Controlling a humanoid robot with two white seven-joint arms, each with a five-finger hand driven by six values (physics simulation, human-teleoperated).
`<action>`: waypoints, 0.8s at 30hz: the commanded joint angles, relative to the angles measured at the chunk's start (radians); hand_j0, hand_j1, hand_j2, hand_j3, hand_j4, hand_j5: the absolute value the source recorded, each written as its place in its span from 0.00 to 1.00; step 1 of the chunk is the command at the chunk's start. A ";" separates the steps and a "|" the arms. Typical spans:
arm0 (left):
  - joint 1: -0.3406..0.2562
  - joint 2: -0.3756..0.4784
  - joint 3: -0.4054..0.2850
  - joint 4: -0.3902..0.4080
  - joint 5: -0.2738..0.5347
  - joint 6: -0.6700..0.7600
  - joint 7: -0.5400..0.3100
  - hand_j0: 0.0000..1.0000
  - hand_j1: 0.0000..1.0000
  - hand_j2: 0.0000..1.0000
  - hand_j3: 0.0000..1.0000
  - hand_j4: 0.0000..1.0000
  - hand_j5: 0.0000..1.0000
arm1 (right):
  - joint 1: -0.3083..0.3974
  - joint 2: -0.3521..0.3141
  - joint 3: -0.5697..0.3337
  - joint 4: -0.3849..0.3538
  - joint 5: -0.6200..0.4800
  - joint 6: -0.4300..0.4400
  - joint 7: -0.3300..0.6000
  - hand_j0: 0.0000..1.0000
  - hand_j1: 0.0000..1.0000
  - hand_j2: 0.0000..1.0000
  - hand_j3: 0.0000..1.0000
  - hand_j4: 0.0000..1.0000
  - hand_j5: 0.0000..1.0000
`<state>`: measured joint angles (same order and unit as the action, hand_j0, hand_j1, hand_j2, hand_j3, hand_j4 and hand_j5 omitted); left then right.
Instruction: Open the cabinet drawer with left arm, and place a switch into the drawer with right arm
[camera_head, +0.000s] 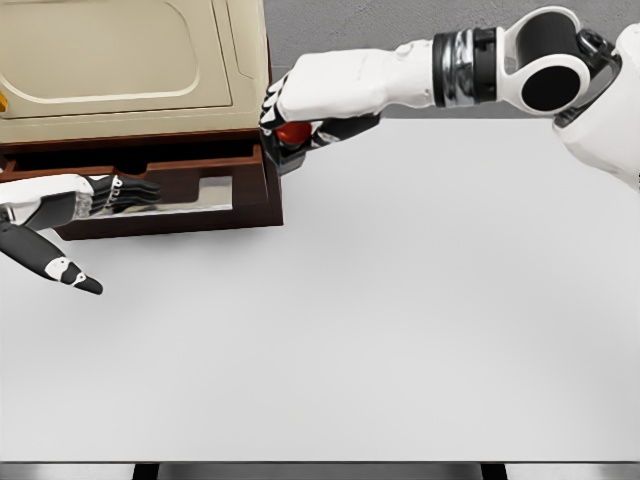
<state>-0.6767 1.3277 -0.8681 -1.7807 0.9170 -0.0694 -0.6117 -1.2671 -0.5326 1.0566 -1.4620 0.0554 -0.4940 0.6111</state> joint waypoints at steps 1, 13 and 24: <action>0.000 0.005 -0.066 0.015 -0.173 0.000 0.001 1.00 1.00 1.00 1.00 1.00 1.00 | 0.000 0.008 0.006 0.000 -0.005 0.005 0.000 0.43 0.43 0.43 0.43 0.43 0.43; -0.027 0.013 -0.127 0.015 -0.175 0.000 0.001 1.00 1.00 1.00 1.00 1.00 1.00 | -0.028 0.052 0.013 -0.003 -0.006 0.017 0.000 0.43 0.43 0.43 0.43 0.43 0.43; -0.046 0.031 -0.184 0.014 -0.175 0.002 0.001 1.00 1.00 1.00 1.00 1.00 1.00 | -0.043 0.059 0.013 -0.009 -0.025 0.012 0.000 0.43 0.43 0.43 0.43 0.43 0.43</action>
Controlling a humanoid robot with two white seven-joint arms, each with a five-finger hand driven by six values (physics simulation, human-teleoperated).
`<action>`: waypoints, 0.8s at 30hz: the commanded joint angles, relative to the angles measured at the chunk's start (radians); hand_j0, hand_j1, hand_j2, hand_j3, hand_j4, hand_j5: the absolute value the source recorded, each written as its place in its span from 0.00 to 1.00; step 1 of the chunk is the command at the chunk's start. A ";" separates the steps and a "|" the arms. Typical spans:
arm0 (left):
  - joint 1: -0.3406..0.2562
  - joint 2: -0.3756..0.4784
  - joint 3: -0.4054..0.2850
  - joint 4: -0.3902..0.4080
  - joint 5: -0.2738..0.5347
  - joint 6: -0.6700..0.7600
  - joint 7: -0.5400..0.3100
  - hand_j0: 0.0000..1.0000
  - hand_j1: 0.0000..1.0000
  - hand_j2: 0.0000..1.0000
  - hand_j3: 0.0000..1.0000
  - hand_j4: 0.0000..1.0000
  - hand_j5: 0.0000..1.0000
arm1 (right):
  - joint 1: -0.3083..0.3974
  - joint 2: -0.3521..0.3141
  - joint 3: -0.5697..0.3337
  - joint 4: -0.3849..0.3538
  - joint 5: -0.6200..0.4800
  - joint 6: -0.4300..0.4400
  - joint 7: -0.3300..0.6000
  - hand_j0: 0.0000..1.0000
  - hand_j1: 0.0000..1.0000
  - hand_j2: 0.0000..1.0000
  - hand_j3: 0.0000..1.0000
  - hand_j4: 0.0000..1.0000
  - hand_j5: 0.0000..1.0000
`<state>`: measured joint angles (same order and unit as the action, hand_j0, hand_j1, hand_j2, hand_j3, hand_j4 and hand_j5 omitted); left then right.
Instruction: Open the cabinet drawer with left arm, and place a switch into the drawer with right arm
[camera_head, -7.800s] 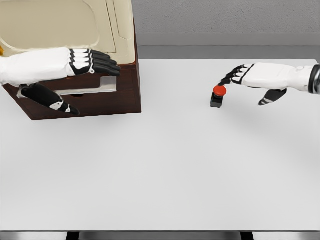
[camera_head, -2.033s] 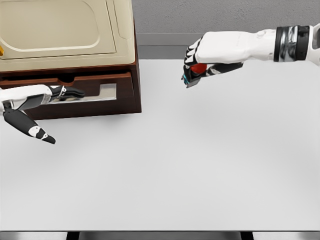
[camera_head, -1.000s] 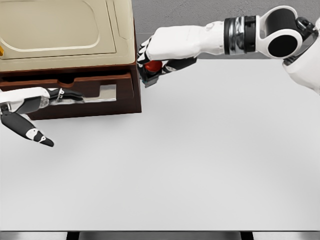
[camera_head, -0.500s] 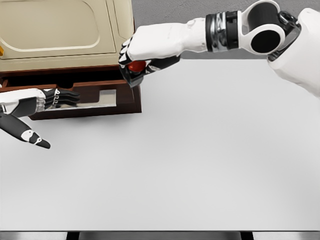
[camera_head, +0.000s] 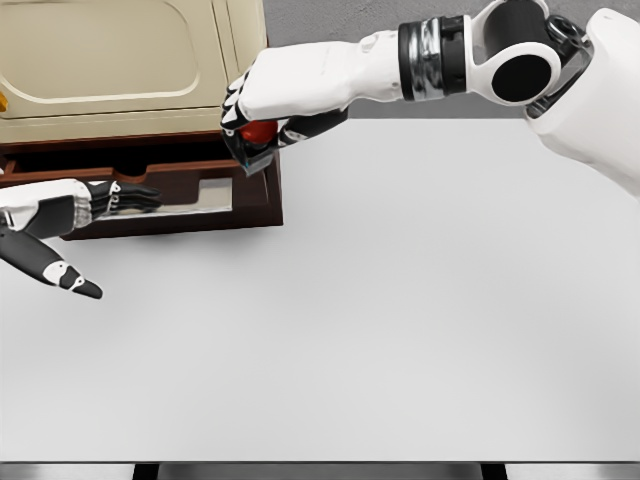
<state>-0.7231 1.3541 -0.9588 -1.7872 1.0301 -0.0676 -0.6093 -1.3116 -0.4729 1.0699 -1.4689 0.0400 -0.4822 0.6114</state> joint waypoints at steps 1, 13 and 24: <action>0.001 0.008 -0.093 0.020 -0.288 0.000 -0.002 1.00 1.00 1.00 1.00 1.00 1.00 | 0.002 -0.001 -0.001 -0.002 -0.009 0.000 -0.001 0.43 0.43 0.43 0.43 0.43 0.43; 0.002 0.016 -0.093 0.020 -0.288 0.045 -0.002 1.00 1.00 1.00 1.00 1.00 1.00 | -0.005 -0.001 -0.002 -0.004 -0.012 -0.001 -0.001 0.43 0.43 0.43 0.43 0.43 0.43; 0.007 0.013 -0.093 0.020 -0.288 0.037 -0.002 1.00 1.00 1.00 1.00 1.00 1.00 | -0.015 0.045 0.012 0.058 -0.022 0.019 -0.001 0.43 0.43 0.43 0.43 0.43 0.43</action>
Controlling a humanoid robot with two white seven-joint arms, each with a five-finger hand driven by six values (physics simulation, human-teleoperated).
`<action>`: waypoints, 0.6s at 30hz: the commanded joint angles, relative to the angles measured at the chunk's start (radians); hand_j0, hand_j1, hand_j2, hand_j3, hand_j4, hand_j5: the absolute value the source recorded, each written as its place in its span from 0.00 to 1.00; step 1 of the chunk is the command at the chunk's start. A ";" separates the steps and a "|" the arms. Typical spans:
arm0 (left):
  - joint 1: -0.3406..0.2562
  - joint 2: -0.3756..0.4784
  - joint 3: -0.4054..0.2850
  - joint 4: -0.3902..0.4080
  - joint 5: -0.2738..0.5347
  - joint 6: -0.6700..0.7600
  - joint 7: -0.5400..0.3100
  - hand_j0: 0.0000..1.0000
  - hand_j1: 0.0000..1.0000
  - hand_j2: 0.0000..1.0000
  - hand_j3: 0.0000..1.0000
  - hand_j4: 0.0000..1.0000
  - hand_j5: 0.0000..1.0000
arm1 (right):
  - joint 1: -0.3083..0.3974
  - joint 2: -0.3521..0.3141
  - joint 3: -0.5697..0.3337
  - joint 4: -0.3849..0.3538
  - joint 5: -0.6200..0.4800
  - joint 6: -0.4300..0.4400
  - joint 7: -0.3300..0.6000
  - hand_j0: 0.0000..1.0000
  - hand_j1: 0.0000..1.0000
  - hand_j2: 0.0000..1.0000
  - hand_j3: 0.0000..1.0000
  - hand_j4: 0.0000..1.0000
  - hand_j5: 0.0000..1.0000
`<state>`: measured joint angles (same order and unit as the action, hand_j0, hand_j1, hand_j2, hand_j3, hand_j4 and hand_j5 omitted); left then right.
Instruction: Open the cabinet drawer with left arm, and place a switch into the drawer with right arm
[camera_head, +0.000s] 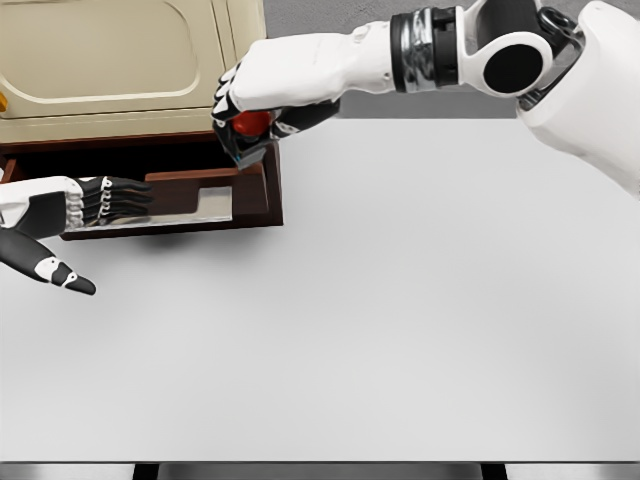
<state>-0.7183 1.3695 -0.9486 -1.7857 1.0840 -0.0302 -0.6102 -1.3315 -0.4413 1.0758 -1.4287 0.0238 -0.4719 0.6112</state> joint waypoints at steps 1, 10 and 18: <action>0.002 -0.003 -0.104 0.019 -0.342 0.000 -0.001 1.00 1.00 1.00 1.00 1.00 1.00 | 0.000 0.018 0.009 0.022 -0.005 0.010 0.000 0.43 0.43 0.43 0.43 0.43 0.43; 0.039 0.000 -0.104 0.019 -0.342 0.000 -0.001 1.00 1.00 1.00 1.00 1.00 1.00 | -0.018 0.078 0.035 0.076 -0.005 0.047 0.000 0.43 0.43 0.43 0.43 0.43 0.43; 0.053 0.011 -0.102 0.019 -0.342 -0.004 -0.001 1.00 1.00 1.00 1.00 1.00 1.00 | -0.029 0.102 0.056 0.103 -0.005 0.052 0.000 0.43 0.43 0.43 0.43 0.43 0.43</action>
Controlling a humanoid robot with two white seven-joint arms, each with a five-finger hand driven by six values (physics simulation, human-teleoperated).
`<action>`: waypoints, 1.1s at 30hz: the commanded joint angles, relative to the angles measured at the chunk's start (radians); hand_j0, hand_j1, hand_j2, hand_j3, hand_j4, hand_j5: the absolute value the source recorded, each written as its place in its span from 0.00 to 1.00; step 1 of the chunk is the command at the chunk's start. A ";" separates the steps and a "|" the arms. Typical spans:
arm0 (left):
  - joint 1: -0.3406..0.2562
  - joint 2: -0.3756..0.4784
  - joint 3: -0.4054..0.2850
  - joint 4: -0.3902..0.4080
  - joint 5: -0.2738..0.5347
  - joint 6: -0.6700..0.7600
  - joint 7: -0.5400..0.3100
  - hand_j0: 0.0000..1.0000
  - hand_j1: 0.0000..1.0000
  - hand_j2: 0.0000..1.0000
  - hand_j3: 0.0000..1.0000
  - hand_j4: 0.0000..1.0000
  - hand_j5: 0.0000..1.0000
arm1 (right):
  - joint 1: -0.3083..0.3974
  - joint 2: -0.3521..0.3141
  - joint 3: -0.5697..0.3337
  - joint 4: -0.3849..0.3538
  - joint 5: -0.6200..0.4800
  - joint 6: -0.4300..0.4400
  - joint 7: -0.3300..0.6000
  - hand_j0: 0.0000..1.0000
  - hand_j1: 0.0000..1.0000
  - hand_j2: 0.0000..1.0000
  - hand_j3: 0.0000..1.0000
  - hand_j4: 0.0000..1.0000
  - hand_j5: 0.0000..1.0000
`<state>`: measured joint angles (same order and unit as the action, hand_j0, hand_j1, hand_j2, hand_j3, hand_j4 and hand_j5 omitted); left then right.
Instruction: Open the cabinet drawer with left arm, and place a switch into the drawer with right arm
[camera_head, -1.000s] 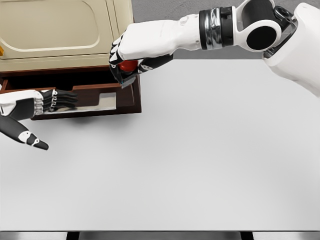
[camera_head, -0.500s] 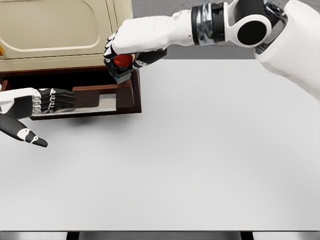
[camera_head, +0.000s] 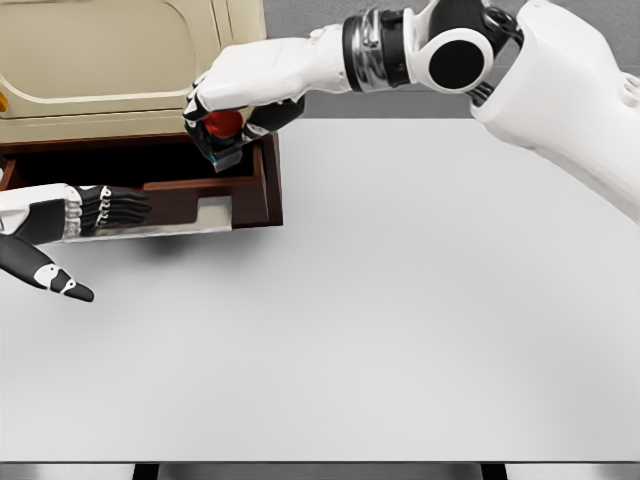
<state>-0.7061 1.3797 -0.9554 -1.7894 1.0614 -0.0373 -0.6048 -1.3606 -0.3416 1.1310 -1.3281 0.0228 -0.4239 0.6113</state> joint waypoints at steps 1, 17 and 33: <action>0.040 0.001 -0.095 0.021 -0.317 0.004 -0.006 1.00 1.00 1.00 1.00 1.00 1.00 | 0.000 0.003 0.001 0.003 -0.004 0.004 0.000 0.43 0.43 0.43 0.43 0.43 0.43; 0.039 0.006 -0.092 0.021 -0.313 -0.033 -0.006 1.00 1.00 1.00 1.00 1.00 1.00 | -0.006 0.049 0.010 0.070 -0.004 0.002 0.000 0.45 0.45 0.45 0.45 0.45 0.45; 0.040 0.004 -0.092 0.021 -0.310 -0.072 -0.006 1.00 1.00 1.00 1.00 1.00 1.00 | -0.006 0.084 0.044 0.104 0.003 0.002 0.000 1.00 1.00 1.00 1.00 1.00 1.00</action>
<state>-0.6807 1.3874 -0.9590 -1.7867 1.0375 -0.1067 -0.6124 -1.3668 -0.2607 1.1670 -1.2223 0.0270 -0.4117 0.6120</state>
